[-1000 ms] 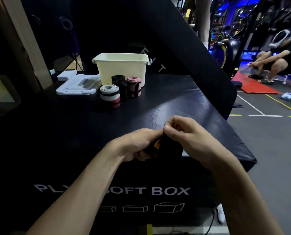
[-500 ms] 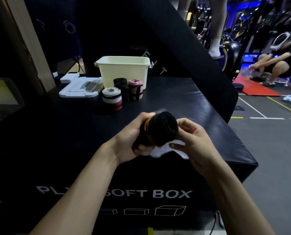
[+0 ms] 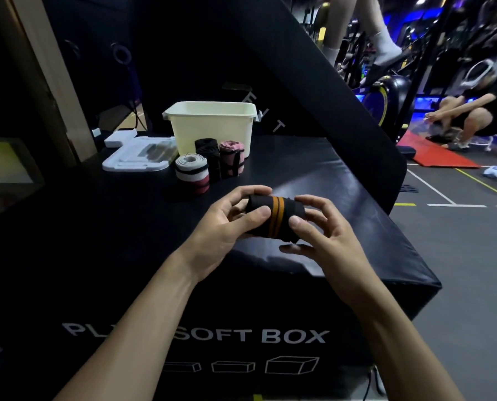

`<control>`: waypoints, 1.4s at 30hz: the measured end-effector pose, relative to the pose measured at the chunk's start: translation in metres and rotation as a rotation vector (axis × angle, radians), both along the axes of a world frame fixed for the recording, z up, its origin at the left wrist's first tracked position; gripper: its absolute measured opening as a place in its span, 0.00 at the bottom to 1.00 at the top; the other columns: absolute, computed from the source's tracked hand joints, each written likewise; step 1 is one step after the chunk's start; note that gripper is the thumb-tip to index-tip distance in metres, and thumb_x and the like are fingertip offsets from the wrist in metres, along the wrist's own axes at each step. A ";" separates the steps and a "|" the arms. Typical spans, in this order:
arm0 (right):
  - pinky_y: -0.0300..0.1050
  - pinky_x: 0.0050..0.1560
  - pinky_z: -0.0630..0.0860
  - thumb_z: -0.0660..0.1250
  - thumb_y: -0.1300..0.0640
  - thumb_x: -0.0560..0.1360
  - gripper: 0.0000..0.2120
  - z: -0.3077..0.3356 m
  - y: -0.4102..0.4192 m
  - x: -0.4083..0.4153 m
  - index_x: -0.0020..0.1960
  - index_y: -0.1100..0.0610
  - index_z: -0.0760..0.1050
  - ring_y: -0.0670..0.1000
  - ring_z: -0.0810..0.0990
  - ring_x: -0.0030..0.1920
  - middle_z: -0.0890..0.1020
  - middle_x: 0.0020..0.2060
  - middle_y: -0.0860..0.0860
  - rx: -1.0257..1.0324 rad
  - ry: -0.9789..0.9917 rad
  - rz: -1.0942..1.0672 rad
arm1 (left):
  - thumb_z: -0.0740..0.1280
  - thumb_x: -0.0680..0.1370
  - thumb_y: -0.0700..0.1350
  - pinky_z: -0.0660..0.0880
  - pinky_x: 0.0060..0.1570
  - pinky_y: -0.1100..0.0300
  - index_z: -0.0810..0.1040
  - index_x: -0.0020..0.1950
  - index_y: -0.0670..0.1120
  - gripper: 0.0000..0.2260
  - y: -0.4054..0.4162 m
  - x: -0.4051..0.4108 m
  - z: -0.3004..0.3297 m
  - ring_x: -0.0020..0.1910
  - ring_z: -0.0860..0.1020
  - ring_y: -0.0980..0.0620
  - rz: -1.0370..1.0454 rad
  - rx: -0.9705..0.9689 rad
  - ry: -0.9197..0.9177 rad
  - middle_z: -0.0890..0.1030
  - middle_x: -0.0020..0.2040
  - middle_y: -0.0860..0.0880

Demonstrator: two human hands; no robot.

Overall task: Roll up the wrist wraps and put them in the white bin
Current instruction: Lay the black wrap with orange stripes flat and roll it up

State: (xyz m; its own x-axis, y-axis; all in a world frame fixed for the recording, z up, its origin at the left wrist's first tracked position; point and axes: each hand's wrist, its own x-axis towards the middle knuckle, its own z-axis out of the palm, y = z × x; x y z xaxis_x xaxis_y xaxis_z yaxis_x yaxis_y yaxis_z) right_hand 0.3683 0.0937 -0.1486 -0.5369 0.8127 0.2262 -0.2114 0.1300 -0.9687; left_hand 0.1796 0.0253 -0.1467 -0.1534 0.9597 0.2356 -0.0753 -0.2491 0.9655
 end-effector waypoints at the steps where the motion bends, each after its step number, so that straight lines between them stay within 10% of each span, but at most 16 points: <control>1: 0.55 0.50 0.85 0.69 0.64 0.79 0.17 -0.001 0.001 0.001 0.66 0.57 0.74 0.57 0.85 0.54 0.82 0.58 0.55 0.017 0.000 0.014 | 0.72 0.78 0.45 0.79 0.59 0.52 0.80 0.66 0.50 0.17 -0.001 -0.001 0.000 0.57 0.82 0.45 -0.004 0.012 0.017 0.83 0.58 0.41; 9: 0.45 0.60 0.80 0.75 0.64 0.75 0.21 -0.007 0.006 0.000 0.65 0.52 0.76 0.48 0.83 0.58 0.81 0.60 0.48 0.308 -0.178 -0.021 | 0.78 0.75 0.41 0.77 0.55 0.60 0.78 0.66 0.52 0.22 -0.007 -0.010 -0.003 0.59 0.81 0.53 0.065 0.040 0.343 0.82 0.61 0.51; 17: 0.47 0.54 0.82 0.74 0.60 0.75 0.15 -0.009 0.005 -0.015 0.61 0.55 0.80 0.52 0.85 0.57 0.85 0.56 0.52 0.156 0.015 -0.117 | 0.79 0.74 0.43 0.77 0.67 0.50 0.73 0.72 0.55 0.28 -0.012 -0.024 0.001 0.66 0.79 0.53 0.068 0.012 0.403 0.79 0.67 0.54; 29: 0.34 0.52 0.78 0.80 0.53 0.70 0.23 -0.016 0.008 -0.053 0.61 0.47 0.77 0.39 0.82 0.54 0.83 0.54 0.41 0.378 -0.224 -0.223 | 0.84 0.65 0.50 0.81 0.55 0.55 0.80 0.61 0.56 0.27 -0.003 -0.034 -0.015 0.49 0.84 0.60 0.390 -0.002 0.638 0.85 0.49 0.58; 42: 0.47 0.55 0.81 0.81 0.53 0.66 0.24 0.006 0.108 -0.157 0.59 0.47 0.79 0.42 0.82 0.51 0.84 0.50 0.42 0.541 -0.380 -0.221 | 0.74 0.77 0.39 0.79 0.57 0.62 0.82 0.65 0.52 0.17 0.015 -0.116 -0.029 0.50 0.83 0.63 0.567 -0.067 0.699 0.86 0.52 0.59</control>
